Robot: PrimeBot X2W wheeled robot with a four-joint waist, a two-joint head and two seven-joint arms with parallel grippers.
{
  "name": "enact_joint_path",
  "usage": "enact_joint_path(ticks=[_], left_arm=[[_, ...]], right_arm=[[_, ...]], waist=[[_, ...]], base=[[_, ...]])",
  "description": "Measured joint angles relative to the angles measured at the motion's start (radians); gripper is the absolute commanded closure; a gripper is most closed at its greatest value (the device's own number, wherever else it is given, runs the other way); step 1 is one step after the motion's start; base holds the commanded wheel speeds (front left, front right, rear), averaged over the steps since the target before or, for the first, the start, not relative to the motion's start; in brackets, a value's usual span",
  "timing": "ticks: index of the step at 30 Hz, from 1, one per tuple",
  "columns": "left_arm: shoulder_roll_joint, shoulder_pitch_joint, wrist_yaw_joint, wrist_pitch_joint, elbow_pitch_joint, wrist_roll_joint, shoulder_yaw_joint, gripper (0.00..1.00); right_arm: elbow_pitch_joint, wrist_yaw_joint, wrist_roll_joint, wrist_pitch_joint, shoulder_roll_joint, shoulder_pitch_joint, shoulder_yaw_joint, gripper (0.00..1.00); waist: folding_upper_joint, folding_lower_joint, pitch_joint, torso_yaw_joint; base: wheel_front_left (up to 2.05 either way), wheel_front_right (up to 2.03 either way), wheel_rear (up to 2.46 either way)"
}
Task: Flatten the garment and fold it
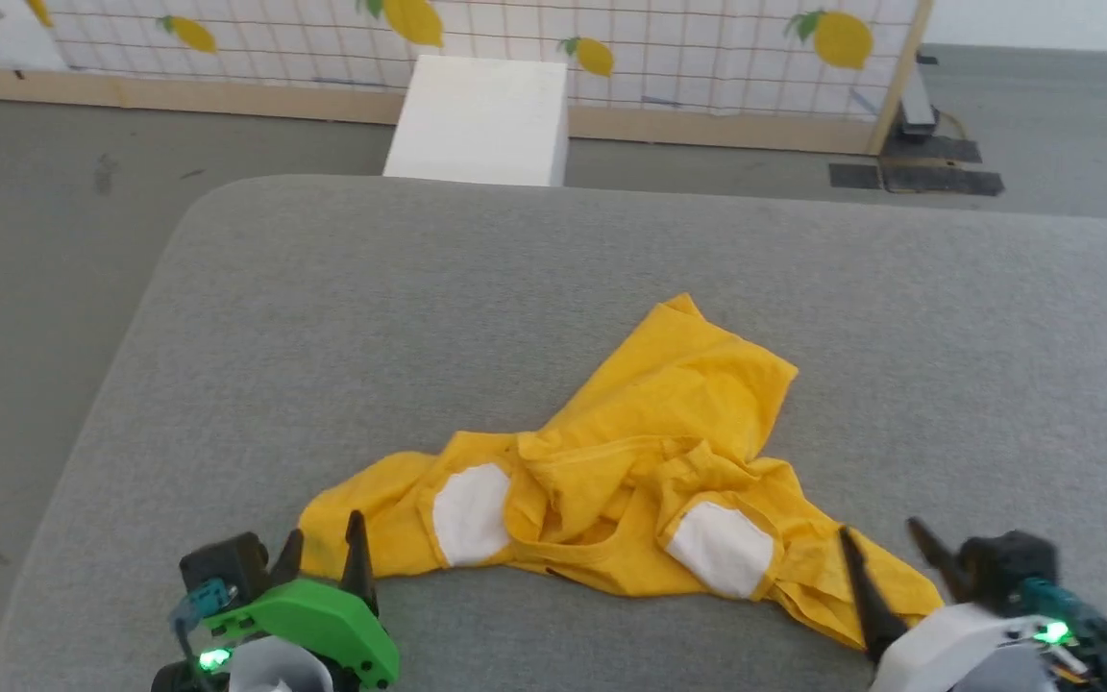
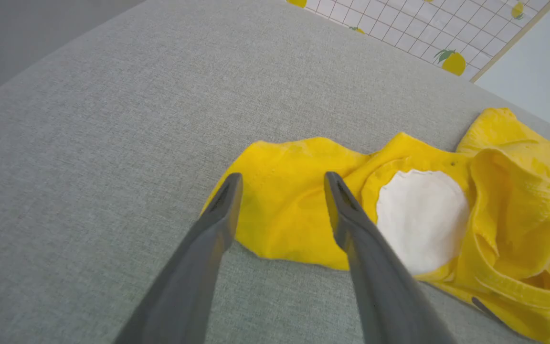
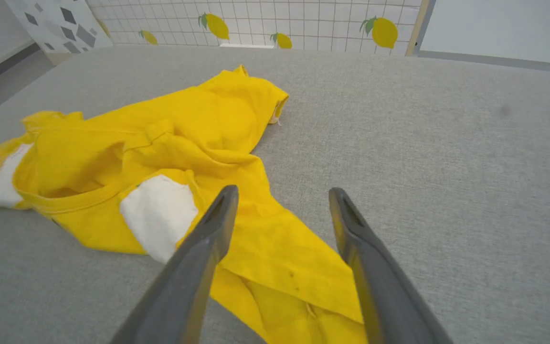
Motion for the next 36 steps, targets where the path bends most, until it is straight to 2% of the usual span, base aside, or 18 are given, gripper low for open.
enact_joint_path(ticks=[6,9,14,16,17,18,19,20,23,26,31,36], left_arm=[[-0.018,0.019,-0.022,-0.109,-0.055,0.033,0.057,0.00],[-0.042,0.019,-0.036,-0.114,-0.108,0.115,0.115,0.00],[-0.121,0.019,-0.103,-0.117,-0.188,0.264,0.225,0.00],[-0.152,0.023,-0.127,-0.117,-0.193,0.305,0.256,0.00],[-0.166,0.026,-0.140,-0.117,-0.193,0.319,0.270,0.00],[-0.176,0.028,-0.151,-0.117,-0.193,0.331,0.282,0.00],[-0.184,0.029,-0.160,-0.117,-0.193,0.337,0.292,0.00],[-0.192,0.029,-0.171,-0.117,-0.191,0.348,0.305,0.00],[-0.209,0.029,-0.198,-0.117,-0.185,0.373,0.332,0.00],[-0.223,0.029,-0.220,-0.117,-0.177,0.382,0.356,0.00],[-0.233,0.028,-0.247,-0.117,-0.160,0.397,0.382,0.00],[-0.238,0.023,-0.267,-0.117,-0.146,0.424,0.383,0.00]], right_arm=[[-0.010,0.000,-0.010,0.152,-0.006,0.027,0.080,0.00],[-0.005,0.000,-0.030,0.214,-0.007,0.026,0.077,0.00],[0.024,0.000,-0.059,0.283,-0.005,-0.003,0.073,0.00],[0.039,0.000,-0.065,0.292,-0.005,-0.024,0.077,0.23],[0.045,0.000,-0.072,0.292,-0.004,-0.035,0.078,0.64],[0.052,0.000,-0.077,0.292,-0.004,-0.046,0.081,0.76],[0.056,0.000,-0.078,0.291,-0.004,-0.053,0.082,0.96],[0.060,0.000,-0.078,0.286,-0.004,-0.061,0.081,1.00],[0.057,0.000,-0.069,0.266,0.000,-0.072,0.055,1.00],[0.026,0.000,-0.046,0.254,0.001,-0.073,-0.017,1.00],[-0.009,0.000,-0.030,0.261,0.002,-0.103,-0.209,1.00],[0.041,0.000,-0.062,0.281,-0.021,-0.212,-0.413,1.00]], waist=[[0.0000,0.0000,-0.004,0.040],[0.0000,0.0000,0.008,0.050],[0.0000,0.0000,0.036,0.062],[0.0000,0.0000,0.046,0.064],[0.0000,0.0000,0.051,0.065],[0.0000,0.0000,0.055,0.065],[0.0000,0.0000,0.057,0.065],[0.0000,0.0000,0.060,0.064],[0.0000,0.0000,0.065,0.061],[0.0000,0.0000,0.066,0.059],[0.0000,0.0000,0.071,0.057],[0.0000,0.0000,0.083,0.064]], base=[[0.00,0.00,0.00],[0.00,0.00,0.00],[0.00,0.00,0.00],[0.00,0.00,0.00],[0.00,0.00,0.00],[0.00,0.00,0.00],[0.00,0.00,0.00],[0.00,0.00,0.00],[0.00,0.00,0.00],[0.00,0.00,0.00],[0.00,0.00,0.00],[0.00,0.00,0.00]])
